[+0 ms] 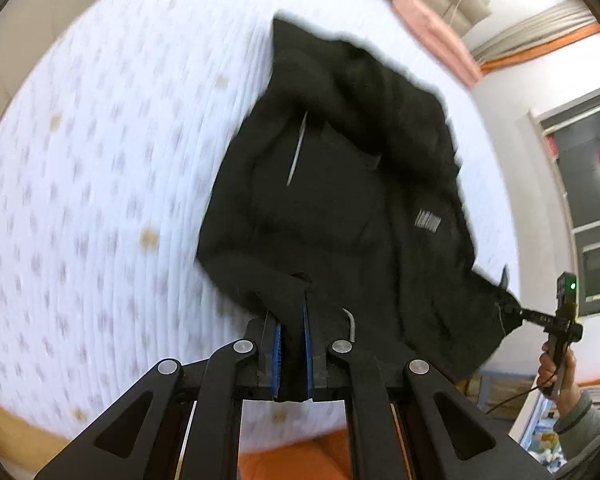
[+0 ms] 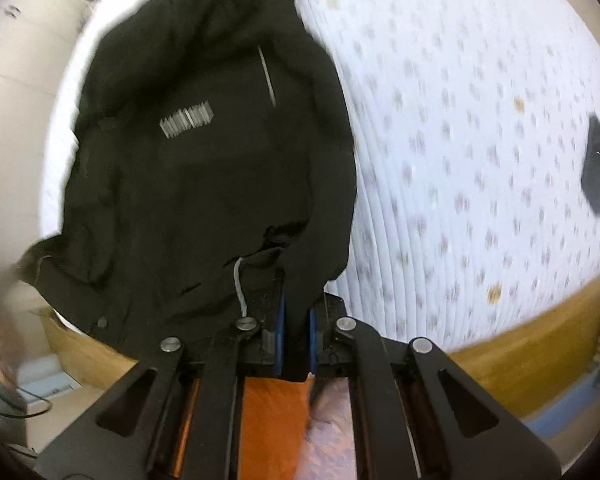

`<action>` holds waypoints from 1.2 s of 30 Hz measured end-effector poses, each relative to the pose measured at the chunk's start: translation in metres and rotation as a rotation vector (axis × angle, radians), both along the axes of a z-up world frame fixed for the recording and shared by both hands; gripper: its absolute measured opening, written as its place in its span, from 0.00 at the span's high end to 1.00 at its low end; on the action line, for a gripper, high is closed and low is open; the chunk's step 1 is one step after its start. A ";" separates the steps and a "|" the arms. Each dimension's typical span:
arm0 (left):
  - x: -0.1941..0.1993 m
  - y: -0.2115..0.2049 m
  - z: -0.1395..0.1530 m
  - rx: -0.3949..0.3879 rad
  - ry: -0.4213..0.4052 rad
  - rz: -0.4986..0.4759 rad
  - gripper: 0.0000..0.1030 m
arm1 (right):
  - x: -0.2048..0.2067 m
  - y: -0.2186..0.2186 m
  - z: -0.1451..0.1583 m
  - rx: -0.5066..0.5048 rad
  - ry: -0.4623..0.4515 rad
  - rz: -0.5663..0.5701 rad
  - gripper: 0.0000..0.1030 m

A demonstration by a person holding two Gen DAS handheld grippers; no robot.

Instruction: Fold large clothes

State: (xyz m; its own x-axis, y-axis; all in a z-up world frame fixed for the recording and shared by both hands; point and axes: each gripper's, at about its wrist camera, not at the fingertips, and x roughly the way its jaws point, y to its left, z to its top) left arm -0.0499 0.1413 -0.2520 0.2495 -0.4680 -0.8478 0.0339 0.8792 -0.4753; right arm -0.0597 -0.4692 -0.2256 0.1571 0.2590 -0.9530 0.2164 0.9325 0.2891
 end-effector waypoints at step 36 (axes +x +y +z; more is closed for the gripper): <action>0.327 -0.033 -0.017 0.174 -0.066 0.145 0.72 | 0.349 -0.095 -0.058 0.388 -0.086 -0.115 0.82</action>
